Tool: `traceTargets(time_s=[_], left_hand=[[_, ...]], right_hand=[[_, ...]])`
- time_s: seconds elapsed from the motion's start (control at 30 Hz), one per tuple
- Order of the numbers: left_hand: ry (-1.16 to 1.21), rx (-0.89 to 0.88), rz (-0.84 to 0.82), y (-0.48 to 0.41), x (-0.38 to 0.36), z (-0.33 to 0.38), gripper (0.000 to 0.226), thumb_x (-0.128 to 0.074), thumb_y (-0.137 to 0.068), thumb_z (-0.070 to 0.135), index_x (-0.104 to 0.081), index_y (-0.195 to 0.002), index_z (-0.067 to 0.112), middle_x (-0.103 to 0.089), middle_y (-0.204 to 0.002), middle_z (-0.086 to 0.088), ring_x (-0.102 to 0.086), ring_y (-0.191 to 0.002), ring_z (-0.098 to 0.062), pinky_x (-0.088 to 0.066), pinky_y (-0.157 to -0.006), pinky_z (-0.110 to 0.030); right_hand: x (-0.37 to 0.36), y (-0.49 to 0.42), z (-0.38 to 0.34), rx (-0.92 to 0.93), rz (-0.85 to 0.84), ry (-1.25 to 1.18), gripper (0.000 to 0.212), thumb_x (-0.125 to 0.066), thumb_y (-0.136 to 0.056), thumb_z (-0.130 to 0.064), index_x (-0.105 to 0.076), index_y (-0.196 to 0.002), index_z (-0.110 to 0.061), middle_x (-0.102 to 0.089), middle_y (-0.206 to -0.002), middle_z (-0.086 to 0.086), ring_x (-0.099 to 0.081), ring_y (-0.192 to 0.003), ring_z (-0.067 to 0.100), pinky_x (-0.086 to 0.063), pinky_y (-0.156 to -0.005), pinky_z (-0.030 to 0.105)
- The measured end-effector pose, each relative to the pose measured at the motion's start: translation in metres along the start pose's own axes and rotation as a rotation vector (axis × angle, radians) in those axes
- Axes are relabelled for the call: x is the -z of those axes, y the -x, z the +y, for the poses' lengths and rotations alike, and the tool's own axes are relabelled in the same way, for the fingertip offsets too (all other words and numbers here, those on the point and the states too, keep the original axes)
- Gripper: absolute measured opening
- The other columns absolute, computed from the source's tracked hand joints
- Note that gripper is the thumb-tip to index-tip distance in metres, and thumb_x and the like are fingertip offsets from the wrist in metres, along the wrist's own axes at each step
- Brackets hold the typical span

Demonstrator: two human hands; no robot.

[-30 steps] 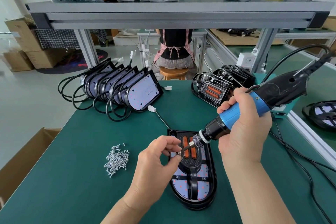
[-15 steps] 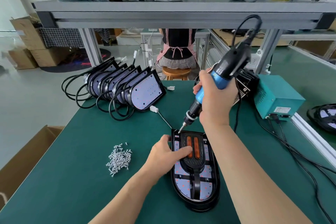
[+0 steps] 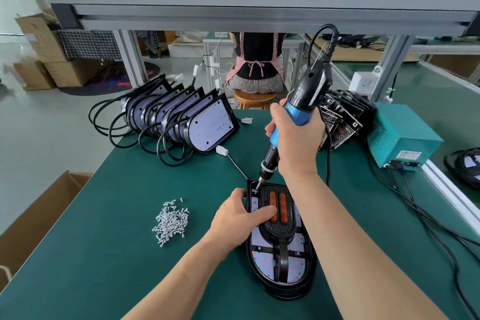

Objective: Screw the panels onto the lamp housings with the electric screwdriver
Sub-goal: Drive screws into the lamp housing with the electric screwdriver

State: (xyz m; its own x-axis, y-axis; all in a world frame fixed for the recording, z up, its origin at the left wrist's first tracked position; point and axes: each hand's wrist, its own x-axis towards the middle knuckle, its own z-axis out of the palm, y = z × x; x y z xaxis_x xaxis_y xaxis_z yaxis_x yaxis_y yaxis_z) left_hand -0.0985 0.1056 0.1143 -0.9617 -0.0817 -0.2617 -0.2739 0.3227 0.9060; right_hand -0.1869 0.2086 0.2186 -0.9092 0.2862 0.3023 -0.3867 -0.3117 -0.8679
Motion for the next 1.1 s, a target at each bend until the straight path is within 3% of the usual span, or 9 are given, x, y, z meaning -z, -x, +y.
traceTargets(time_s=[0.3, 0.47, 0.6, 0.83, 0.93, 1.1], left_hand=[[0.026, -0.007, 0.001, 0.001, -0.002, 0.0, 0.077, -0.075, -0.053, 0.068, -0.056, -0.116, 0.027, -0.072, -0.108, 0.01, -0.068, -0.103, -0.016, -0.053, -0.096, -0.043], [0.105, -0.033, -0.036, -0.001, -0.003, -0.003, 0.077, -0.078, -0.06, 0.057, -0.054, -0.13, 0.035, -0.074, -0.11, 0.012, -0.069, -0.107, -0.019, -0.052, -0.099, -0.044], [0.124, -0.034, -0.041, -0.003, -0.003, -0.006, 0.061, -0.08, -0.063, 0.053, -0.06, -0.118, 0.038, -0.076, -0.102, 0.012, -0.072, -0.1, -0.019, -0.054, -0.096, -0.045], [0.157, -0.032, -0.022, -0.004, -0.004, -0.007, 0.089, -0.082, -0.06, 0.058, -0.052, -0.137, 0.027, -0.074, -0.115, 0.008, -0.068, -0.111, -0.024, -0.051, -0.1, -0.046], [0.145, -0.034, -0.021, -0.003, -0.003, -0.006, 0.087, -0.082, -0.06, 0.059, -0.053, -0.136, 0.027, -0.073, -0.115, 0.008, -0.068, -0.111, -0.024, -0.051, -0.1, -0.046], [0.135, -0.036, -0.028, -0.004, -0.003, -0.007, 0.091, -0.081, -0.061, 0.062, -0.05, -0.139, 0.028, -0.071, -0.12, 0.01, -0.066, -0.115, -0.021, -0.05, -0.102, -0.044]], right_hand=[[-0.006, -0.001, 0.003, -0.028, -0.024, 0.056, 0.015, -0.069, -0.078, -0.007, -0.056, -0.083, -0.013, -0.056, -0.06, -0.002, -0.055, -0.045, 0.017, -0.049, -0.051, 0.031], [-0.005, -0.001, 0.004, -0.026, -0.015, 0.072, 0.015, -0.068, -0.08, -0.004, -0.057, -0.084, -0.012, -0.056, -0.06, -0.001, -0.054, -0.046, 0.019, -0.049, -0.052, 0.032], [-0.005, -0.002, 0.005, -0.03, -0.035, 0.074, 0.018, -0.066, -0.082, 0.001, -0.054, -0.082, -0.012, -0.054, -0.061, 0.002, -0.052, -0.045, 0.018, -0.049, -0.051, 0.031], [-0.011, 0.003, 0.009, 0.018, -0.195, 0.104, 0.016, -0.063, -0.079, 0.002, -0.052, -0.076, -0.009, -0.052, -0.054, 0.005, -0.048, -0.044, 0.018, -0.044, -0.047, 0.027], [-0.009, 0.003, 0.009, -0.018, -0.267, 0.092, 0.012, -0.064, -0.077, -0.006, -0.054, -0.075, -0.013, -0.052, -0.052, 0.006, -0.048, -0.046, 0.02, -0.044, -0.052, 0.031], [-0.002, 0.003, 0.004, -0.055, -0.291, 0.024, 0.013, -0.067, -0.076, -0.006, -0.056, -0.082, -0.011, -0.053, -0.053, 0.003, -0.05, -0.045, 0.019, -0.046, -0.052, 0.027]])
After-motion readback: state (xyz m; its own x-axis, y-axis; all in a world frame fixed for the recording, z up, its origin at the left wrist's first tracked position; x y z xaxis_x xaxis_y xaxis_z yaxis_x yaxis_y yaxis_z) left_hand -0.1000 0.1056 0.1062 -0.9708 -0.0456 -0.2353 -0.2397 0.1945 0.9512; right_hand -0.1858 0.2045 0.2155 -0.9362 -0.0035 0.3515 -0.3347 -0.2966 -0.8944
